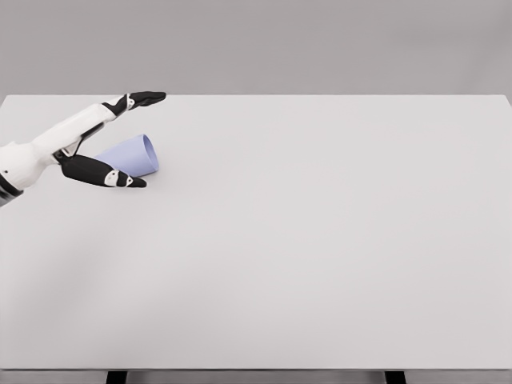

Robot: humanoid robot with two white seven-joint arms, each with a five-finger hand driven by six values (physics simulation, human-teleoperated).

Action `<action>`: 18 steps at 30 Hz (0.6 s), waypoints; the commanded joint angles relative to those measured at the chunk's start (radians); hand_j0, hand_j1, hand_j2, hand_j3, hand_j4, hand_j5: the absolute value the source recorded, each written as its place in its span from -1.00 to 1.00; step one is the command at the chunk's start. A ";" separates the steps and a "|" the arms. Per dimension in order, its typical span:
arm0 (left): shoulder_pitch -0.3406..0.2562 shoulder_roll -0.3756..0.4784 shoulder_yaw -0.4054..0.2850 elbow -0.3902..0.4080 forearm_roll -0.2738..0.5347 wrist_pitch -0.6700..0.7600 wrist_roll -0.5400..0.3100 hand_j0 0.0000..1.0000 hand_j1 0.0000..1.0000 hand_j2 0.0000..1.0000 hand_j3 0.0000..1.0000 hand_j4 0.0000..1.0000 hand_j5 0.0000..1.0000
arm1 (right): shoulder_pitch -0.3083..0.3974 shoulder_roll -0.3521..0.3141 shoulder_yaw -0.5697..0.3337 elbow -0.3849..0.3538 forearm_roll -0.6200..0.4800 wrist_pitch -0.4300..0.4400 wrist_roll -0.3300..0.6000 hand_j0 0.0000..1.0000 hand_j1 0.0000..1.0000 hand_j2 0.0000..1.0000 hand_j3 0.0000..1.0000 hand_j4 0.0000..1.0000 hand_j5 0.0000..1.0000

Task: Flip the cup with left arm and place it on the table

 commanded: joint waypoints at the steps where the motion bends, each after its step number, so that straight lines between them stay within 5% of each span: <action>1: -0.002 0.008 0.000 0.000 0.005 0.002 0.001 1.00 1.00 1.00 1.00 1.00 1.00 | 0.000 0.000 -0.003 0.000 -0.002 0.000 0.000 1.00 1.00 1.00 1.00 1.00 1.00; 18: 0.029 0.076 -0.009 0.018 -0.010 0.002 0.001 1.00 1.00 1.00 1.00 1.00 1.00 | 0.000 0.000 0.000 0.000 0.000 0.000 0.000 1.00 1.00 1.00 1.00 1.00 1.00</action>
